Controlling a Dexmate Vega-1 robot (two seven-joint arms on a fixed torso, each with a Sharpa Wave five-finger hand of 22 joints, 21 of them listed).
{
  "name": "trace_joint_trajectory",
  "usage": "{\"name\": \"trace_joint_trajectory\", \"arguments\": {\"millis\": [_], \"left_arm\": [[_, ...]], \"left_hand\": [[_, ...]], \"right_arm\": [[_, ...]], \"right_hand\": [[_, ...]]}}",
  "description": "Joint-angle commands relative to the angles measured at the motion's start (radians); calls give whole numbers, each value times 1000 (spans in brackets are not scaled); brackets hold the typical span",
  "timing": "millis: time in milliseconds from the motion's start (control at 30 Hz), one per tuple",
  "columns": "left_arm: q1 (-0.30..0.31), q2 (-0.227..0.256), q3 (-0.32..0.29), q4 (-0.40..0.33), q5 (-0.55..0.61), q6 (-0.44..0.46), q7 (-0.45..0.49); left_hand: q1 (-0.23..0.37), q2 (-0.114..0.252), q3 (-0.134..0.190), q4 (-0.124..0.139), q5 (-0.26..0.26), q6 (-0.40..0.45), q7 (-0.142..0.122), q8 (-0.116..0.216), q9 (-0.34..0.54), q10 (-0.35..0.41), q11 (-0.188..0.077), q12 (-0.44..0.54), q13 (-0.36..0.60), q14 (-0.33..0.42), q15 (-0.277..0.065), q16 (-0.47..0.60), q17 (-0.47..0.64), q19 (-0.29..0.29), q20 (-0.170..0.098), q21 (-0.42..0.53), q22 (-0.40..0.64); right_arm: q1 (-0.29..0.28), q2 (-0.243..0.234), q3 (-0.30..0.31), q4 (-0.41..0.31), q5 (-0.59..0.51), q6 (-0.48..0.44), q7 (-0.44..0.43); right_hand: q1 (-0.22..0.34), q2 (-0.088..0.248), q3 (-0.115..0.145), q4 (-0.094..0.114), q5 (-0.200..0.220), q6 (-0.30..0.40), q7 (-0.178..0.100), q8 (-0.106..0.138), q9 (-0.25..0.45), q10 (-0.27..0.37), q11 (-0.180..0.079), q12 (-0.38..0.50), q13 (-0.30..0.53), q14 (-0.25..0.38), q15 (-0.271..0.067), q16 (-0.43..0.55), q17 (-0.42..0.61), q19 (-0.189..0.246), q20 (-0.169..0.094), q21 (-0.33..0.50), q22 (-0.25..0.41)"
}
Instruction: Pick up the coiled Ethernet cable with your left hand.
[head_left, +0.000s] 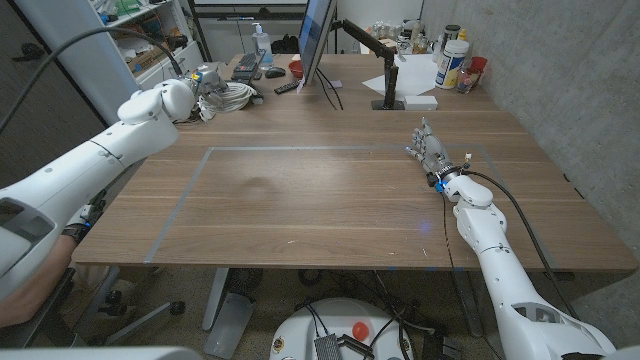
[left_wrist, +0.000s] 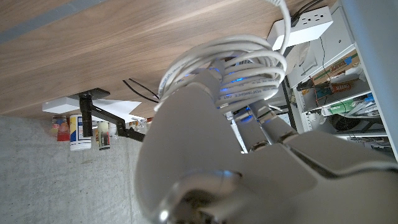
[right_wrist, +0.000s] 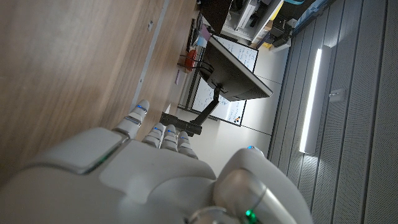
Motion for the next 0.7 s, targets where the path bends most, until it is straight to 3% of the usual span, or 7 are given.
{"name": "trace_joint_trajectory", "arguments": {"millis": [33,700], "left_arm": [[7,21,-5,-32,2,23,-14],[16,34,-14,-56,6,26,-20]], "left_hand": [[11,17,-4,2,7,14,-11,9,5,3,1,-3,3,17,-148,-1,21,-4,-31,13,0],[11,16,-7,2,7,15,-8,12,2,8,-3,-5,5,22,-148,-4,25,-8,-33,33,-13]], "right_arm": [[-1,-2,-1,-3,-2,-3,0],[-2,-2,-2,-4,-3,-3,-1]], "right_hand": [[-2,5,-7,3,-4,0,3,7,2,-8,6,7,3,-6,2,6,3,2,5,6,4],[-3,6,-9,4,-4,-1,2,6,2,-8,6,7,3,-5,3,6,2,2,5,6,4]]}}
